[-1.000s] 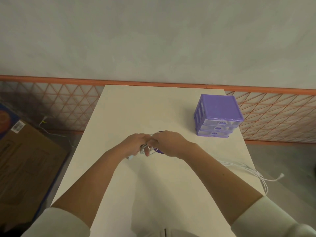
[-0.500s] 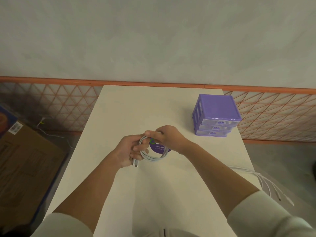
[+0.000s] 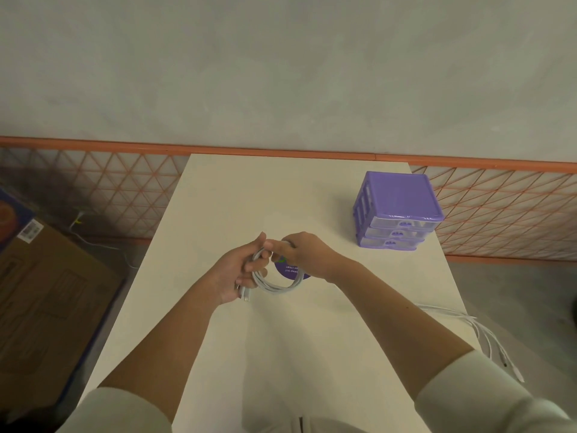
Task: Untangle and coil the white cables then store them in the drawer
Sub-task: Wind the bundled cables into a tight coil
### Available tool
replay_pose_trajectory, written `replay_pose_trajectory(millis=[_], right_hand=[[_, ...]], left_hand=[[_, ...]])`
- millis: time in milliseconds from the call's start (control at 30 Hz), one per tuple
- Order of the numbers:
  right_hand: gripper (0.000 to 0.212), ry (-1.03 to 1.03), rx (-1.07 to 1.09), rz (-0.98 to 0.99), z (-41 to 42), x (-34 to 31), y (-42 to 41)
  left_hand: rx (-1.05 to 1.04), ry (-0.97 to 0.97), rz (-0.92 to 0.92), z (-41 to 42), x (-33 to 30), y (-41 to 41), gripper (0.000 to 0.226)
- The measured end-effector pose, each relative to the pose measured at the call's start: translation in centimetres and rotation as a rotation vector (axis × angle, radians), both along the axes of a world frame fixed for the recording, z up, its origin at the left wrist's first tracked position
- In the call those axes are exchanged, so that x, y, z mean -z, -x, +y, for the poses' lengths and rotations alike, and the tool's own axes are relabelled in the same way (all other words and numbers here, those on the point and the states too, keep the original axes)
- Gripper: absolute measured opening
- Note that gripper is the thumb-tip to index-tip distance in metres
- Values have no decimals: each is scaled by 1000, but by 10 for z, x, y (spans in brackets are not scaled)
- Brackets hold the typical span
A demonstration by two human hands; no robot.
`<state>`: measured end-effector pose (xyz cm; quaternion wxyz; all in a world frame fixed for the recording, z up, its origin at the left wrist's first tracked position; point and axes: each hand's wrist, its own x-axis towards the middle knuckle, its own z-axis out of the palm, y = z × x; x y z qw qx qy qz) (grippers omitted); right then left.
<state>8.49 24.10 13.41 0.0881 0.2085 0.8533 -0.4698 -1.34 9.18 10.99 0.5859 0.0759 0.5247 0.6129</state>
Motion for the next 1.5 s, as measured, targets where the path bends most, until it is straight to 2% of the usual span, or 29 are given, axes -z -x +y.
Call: replay_pose_trajectory(millis=[300,433,567,700,800,967,1233,1500], right_hand=[[57,315,-5,-115,11,-4,-7],[57,235,44,-41,10,-1,-4],[46,81,-5,28,6,3,-4],[51,-9,-123,-9,4,1,-3],[41,-34,-153,-3,2,-5,-3],[44,-132,-214,-46,5,4,-2],[44,31,-216,-34,6,-7,-8],[49,-22,-244,-58,9,-4,-7]], left_hand=[[-98,-46,-89,0,8,-1,36],[-112,-55,-93,0,6,1,34],[16,37,-5,-5,2,8,33],[126,130,46,-10,-3,18,33],[140,167,83,-10,-6,20,36],[138,207,154,-9,-2,16,42],[118,191,99,-8,-2,16,35],[80,214,126,-7,-6,13,39]])
